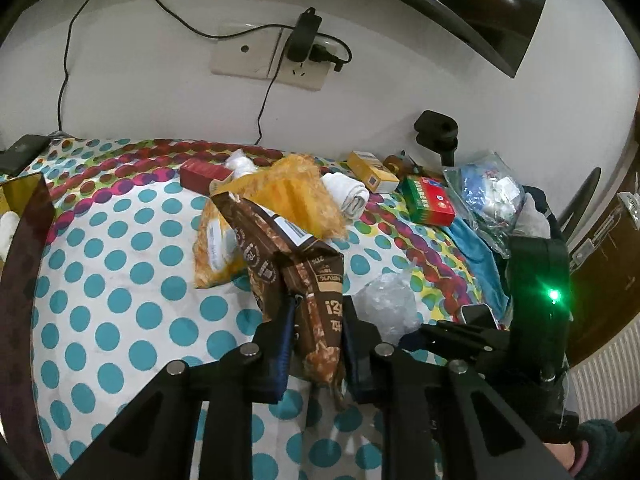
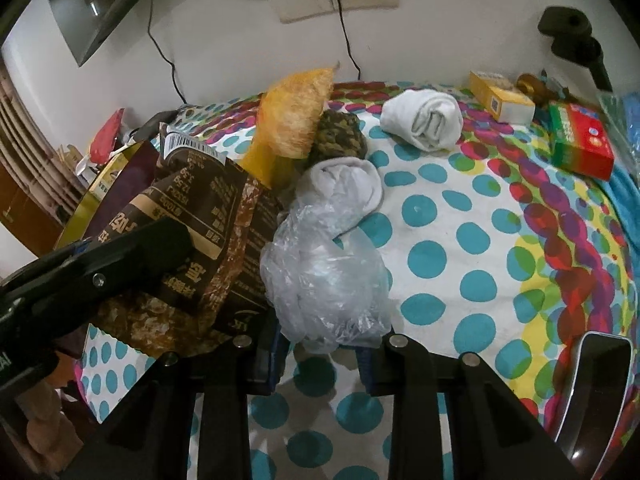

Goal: Organize objects
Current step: 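Carry the brown snack bag over the gold tray with the left gripper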

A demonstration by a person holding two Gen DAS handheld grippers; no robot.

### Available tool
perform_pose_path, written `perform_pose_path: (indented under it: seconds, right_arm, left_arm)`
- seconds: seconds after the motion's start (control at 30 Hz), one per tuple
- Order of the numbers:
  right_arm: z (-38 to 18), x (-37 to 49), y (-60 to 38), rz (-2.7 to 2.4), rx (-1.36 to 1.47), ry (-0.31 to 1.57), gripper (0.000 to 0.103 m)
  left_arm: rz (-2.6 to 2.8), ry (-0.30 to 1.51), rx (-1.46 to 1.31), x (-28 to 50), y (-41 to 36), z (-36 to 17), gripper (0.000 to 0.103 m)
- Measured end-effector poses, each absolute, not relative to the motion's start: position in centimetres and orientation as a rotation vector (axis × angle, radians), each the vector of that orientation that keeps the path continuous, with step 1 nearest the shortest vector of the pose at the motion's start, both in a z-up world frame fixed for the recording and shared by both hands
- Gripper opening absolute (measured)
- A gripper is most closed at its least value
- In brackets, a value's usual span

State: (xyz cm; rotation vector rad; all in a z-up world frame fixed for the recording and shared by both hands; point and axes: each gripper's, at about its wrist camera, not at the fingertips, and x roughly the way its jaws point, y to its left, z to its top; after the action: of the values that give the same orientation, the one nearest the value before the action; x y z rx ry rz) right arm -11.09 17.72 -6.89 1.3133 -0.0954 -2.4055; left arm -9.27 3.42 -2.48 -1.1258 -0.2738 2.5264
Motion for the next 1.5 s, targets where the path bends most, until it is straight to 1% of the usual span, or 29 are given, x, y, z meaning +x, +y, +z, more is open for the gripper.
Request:
perform_pose_path:
  seconds: [0.13,0.3,0.4,0.63,0.9,1.0,1.13,1.27,1.4,1.5]
  right_arm:
    - [-6.5,-10.7,17.7,-2.395,1.306,-0.106,0.028]
    - [-5.9,-9.8,17.3,-2.393,1.290,-0.105,0.028]
    - [-5.5,-9.3,17.1,-2.395,1.283,-0.107,0.028]
    - [-5.1,-8.6,16.8,-2.389,1.280,-0.121,0.028]
    - [-4.8,-7.5,15.8,-2.386,1.281,-0.110,0.028]
    - [-4.6,-7.2,15.0,-2.383,1.279,-0.099,0.028]
    - [-4.5,-6.9,14.0,-2.378,1.283,-0.088,0.028]
    - [-4.4,-6.8,13.1,-2.374,1.289,-0.063,0.028]
    - [-4.2,-6.7,12.0,-2.365,1.291,-0.040,0.028]
    - [-4.1,-6.7,11.1,-2.363,1.288,-0.018,0.028]
  left_arm:
    - [2.553,-0.232,-1.111,-8.4,3.1,-1.7,0.019]
    - [2.591,-0.133,-1.080,-6.9,2.5,-0.3,0.019]
    - [2.617,-0.115,-1.083,-6.0,1.5,0.5,0.019]
    - [2.747,-0.096,-1.171,-4.4,-3.5,2.2,0.019]
    - [2.959,-0.060,-1.189,-3.1,-11.3,4.3,0.019]
    - [3.013,-0.025,-1.219,-3.1,-13.7,4.1,0.019]
    - [3.049,-0.055,-1.233,-3.1,-16.9,3.8,0.019]
    - [3.061,-0.079,-1.258,-3.7,-18.8,3.2,0.019]
    - [3.073,-0.043,-1.296,-4.2,-20.0,2.0,0.019]
    - [3.071,-0.051,-1.316,-4.8,-20.7,1.2,0.019]
